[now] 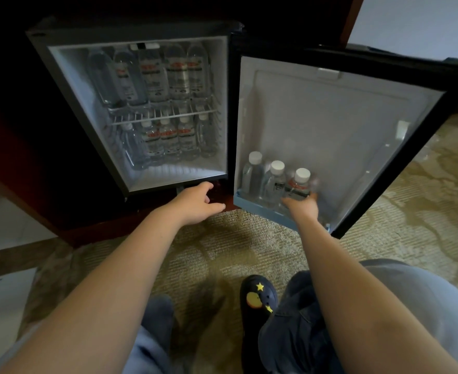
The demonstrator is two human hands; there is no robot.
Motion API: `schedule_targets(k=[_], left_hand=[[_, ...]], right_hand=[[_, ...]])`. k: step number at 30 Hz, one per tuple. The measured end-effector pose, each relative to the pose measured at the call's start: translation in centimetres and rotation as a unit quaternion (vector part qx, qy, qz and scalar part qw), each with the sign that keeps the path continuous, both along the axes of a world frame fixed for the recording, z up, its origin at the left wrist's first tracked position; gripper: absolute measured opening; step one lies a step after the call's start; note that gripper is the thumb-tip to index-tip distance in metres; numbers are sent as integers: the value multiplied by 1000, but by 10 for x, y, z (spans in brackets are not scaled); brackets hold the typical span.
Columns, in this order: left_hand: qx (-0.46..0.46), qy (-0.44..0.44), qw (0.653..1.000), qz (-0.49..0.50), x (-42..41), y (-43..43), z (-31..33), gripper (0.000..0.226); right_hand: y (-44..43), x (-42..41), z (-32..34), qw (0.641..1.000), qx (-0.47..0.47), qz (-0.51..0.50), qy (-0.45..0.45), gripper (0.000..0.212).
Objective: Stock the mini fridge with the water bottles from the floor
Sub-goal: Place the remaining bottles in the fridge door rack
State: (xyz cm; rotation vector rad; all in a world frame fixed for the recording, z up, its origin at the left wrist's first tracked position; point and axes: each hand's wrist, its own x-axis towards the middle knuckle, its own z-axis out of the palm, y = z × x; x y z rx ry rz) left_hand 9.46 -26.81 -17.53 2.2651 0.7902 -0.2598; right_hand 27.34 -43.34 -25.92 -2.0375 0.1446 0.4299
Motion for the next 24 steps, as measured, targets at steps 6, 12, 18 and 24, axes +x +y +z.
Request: schedule_targets(k=[6,12,18,24], left_hand=[[16,28,999,-37,-13,-12,13,70],[45,94,992,-67,-54,-4,45,58],[133,49,987,78,-130,28,75,41],[129,66,972,186,-249,54,75,45]], right_hand=[[-6,-45,18,992,-58,-25,-106,40],[25,-82,71,955,-95,280,3,29],[82,-153,146,868,-108,476,-96,34],[129,-256,179,762,-116,614,-173,39]])
